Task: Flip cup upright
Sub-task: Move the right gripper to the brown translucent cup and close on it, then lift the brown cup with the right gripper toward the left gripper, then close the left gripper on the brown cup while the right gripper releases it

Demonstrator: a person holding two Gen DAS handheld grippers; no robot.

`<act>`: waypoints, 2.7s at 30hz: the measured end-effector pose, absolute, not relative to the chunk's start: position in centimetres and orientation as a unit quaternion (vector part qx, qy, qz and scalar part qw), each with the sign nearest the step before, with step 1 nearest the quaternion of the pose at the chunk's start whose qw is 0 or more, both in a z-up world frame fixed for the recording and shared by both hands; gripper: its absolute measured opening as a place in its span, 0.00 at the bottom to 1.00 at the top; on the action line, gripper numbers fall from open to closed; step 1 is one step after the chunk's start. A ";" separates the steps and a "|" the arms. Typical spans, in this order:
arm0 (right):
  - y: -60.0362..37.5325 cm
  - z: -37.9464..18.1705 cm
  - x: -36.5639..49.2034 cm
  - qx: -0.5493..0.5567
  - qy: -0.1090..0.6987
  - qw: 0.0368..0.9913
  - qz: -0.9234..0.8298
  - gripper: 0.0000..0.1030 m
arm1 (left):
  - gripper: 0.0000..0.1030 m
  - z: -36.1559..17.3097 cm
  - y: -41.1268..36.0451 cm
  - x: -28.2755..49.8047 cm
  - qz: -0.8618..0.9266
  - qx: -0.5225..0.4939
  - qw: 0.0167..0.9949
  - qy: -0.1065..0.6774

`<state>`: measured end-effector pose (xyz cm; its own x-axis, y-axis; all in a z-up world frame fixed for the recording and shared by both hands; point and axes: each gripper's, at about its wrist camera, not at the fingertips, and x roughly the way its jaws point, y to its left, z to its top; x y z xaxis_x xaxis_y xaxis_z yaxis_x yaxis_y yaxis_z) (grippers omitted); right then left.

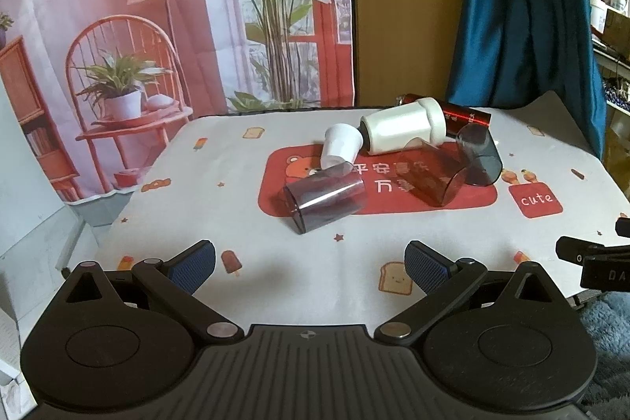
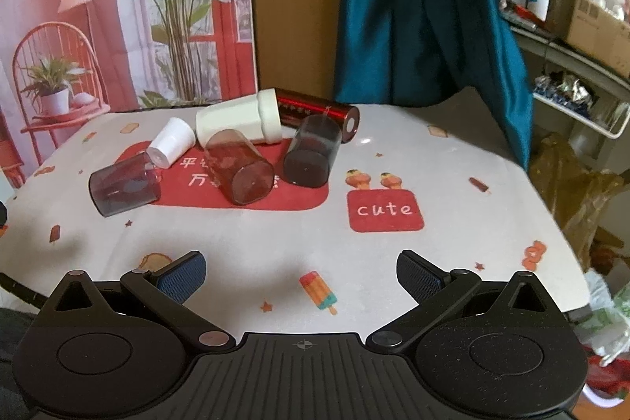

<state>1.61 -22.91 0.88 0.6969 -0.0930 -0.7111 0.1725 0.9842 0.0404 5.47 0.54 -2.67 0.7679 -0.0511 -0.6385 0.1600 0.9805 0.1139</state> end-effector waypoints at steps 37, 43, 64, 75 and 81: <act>-19.5 -8.9 18.7 -0.054 0.409 0.909 0.057 0.58 | 1.00 -10.2 5.2 13.5 -0.009 -0.034 0.903 0.428; -18.6 -7.8 14.6 -0.017 0.430 0.899 0.075 0.58 | 1.00 -10.2 5.3 13.0 -0.015 -0.041 0.902 0.429; -17.8 -3.4 9.7 0.021 0.405 0.902 0.147 0.88 | 1.00 -9.4 3.1 14.6 -0.047 -0.075 0.892 0.444; -30.4 -4.4 7.6 0.147 0.379 0.914 0.003 0.89 | 0.97 -12.6 -6.2 22.2 -0.062 -0.058 0.858 0.507; -32.7 -6.6 7.2 0.177 0.389 0.904 -0.013 0.89 | 0.75 -14.3 -7.8 23.3 -0.057 -0.033 0.852 0.520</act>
